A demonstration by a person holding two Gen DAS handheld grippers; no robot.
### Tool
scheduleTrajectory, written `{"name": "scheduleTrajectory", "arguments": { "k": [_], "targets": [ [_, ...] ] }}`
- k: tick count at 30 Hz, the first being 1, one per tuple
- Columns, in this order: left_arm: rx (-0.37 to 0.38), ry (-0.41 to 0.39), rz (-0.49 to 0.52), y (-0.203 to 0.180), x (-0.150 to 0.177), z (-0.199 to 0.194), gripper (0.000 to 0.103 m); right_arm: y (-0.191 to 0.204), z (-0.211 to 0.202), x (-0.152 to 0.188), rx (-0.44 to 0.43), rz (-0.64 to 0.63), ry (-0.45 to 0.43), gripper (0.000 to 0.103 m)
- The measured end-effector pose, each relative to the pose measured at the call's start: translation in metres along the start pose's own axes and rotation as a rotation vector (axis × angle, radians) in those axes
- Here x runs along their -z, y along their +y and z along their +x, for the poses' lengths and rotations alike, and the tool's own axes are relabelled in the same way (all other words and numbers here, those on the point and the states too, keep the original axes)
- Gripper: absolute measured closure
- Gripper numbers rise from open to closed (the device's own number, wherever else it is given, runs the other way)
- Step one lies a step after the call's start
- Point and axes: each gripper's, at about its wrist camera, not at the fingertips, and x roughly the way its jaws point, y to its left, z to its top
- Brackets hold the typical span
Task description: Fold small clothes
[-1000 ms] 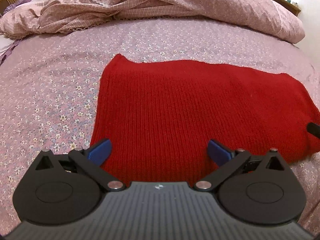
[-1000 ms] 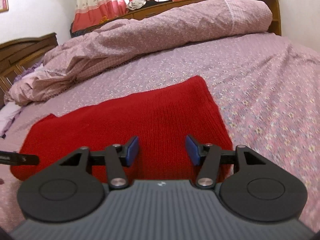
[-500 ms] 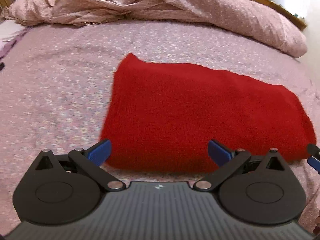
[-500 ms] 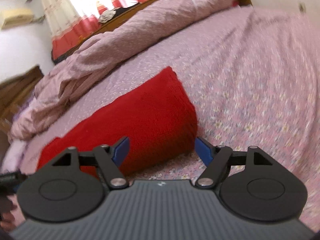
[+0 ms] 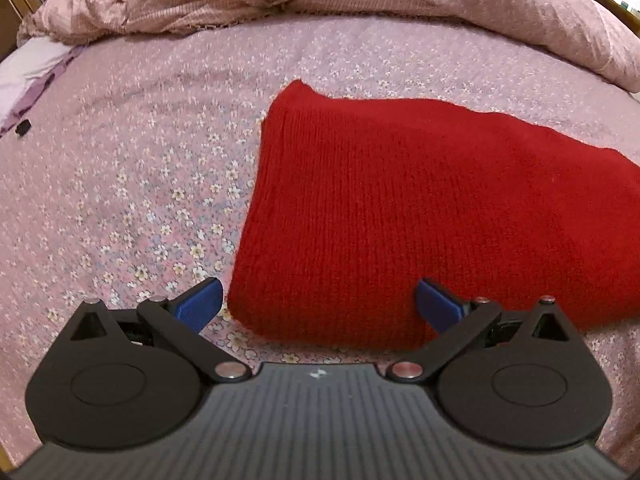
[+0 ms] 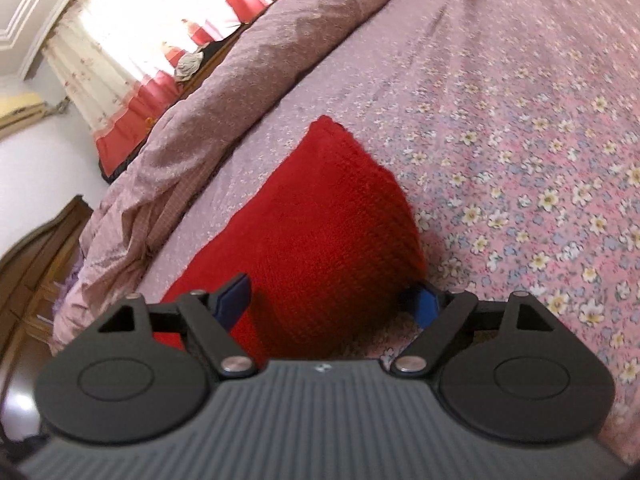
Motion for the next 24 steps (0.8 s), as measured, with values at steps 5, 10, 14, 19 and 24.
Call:
{"name": "scheduleTrajectory", "arguments": {
  "k": [5, 10, 14, 19, 24],
  "targets": [
    [0.012, 0.020, -0.016, 0.002, -0.001, 0.007, 0.000, 0.003, 0.009, -0.001, -0.012, 0.011, -0.006, 0.016],
    [0.022, 0.034, -0.037, 0.005, -0.002, 0.011, 0.000, -0.001, 0.014, -0.007, -0.033, 0.067, -0.010, 0.016],
    [0.022, 0.034, -0.039, 0.005, -0.002, 0.011, 0.000, -0.005, 0.012, -0.008, -0.039, 0.126, -0.027, 0.016],
    [0.015, 0.034, -0.032, 0.004, -0.003, 0.011, 0.000, -0.009, 0.009, -0.007, -0.043, 0.191, -0.052, 0.016],
    [0.016, 0.035, -0.034, 0.004, -0.002, 0.011, 0.000, -0.010, 0.010, -0.007, -0.051, 0.205, -0.050, 0.016]
  ]
}}
